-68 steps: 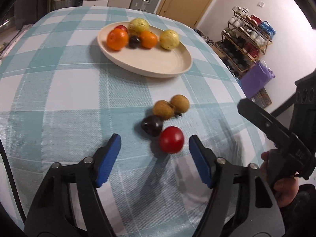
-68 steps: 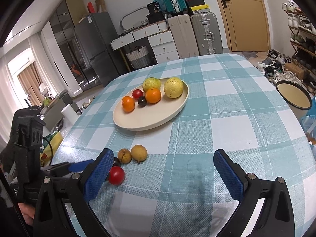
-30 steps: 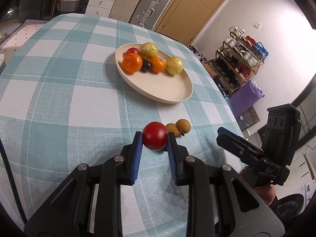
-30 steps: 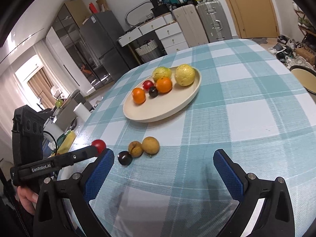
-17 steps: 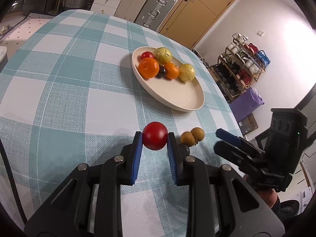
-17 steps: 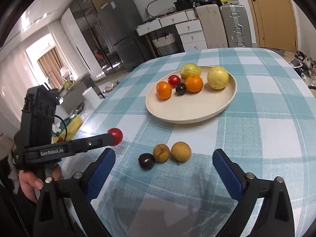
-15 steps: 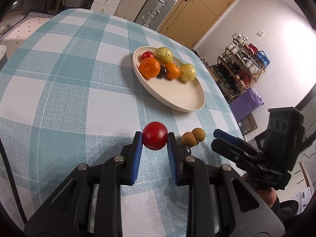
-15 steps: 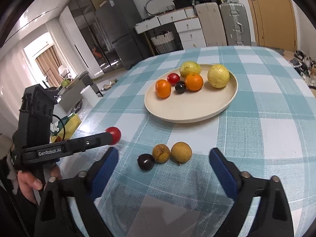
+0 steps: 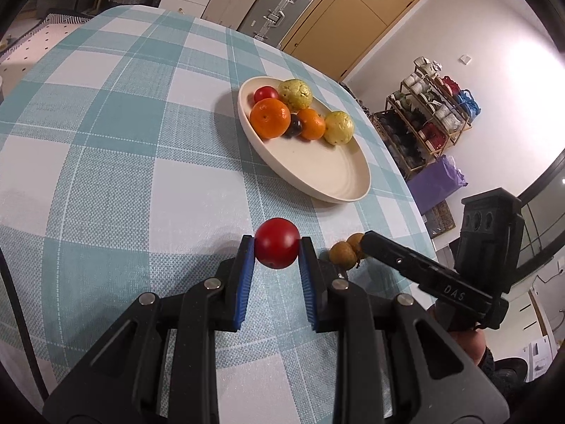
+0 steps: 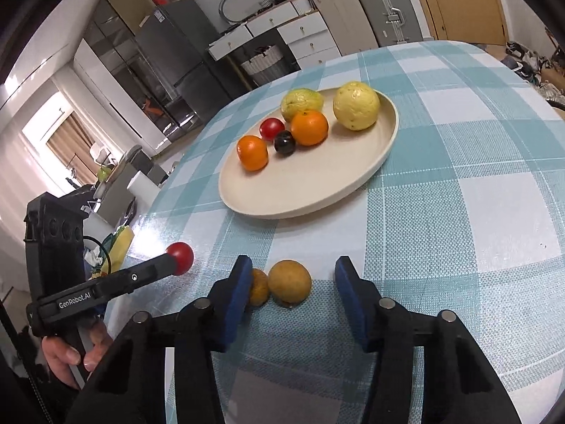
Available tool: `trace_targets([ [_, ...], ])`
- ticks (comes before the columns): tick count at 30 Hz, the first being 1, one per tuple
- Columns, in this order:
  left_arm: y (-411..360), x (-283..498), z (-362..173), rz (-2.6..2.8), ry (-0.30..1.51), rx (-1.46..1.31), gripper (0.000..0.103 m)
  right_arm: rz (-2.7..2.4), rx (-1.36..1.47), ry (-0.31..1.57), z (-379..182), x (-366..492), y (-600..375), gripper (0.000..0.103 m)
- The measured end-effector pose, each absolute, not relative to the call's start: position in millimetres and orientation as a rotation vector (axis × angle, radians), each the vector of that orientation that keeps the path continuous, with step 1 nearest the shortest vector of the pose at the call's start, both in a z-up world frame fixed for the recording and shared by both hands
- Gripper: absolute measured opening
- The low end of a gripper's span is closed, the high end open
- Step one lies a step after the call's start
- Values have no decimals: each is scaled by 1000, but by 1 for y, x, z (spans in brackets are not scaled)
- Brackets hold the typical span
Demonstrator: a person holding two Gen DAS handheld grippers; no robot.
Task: Organize fruits
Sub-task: 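Grasp the red tomato with the left tool while the right tool grasps a tan fruit, then carry the tomato and tan fruit over the plate and lower them onto it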
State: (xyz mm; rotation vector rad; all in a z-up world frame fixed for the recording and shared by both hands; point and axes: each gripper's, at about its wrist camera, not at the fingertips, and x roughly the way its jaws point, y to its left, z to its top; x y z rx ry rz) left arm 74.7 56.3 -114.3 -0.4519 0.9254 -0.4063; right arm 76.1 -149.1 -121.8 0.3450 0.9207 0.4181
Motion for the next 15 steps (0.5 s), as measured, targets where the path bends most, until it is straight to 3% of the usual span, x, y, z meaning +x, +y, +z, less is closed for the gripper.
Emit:
trace_targets([
  [8, 52, 80, -109, -400, 925, -436, 22, 443, 344, 929, -128, 78, -145, 28],
  [15, 46, 85, -99, -404, 914, -413, 22, 452, 350, 887, -123, 76, -148, 28],
])
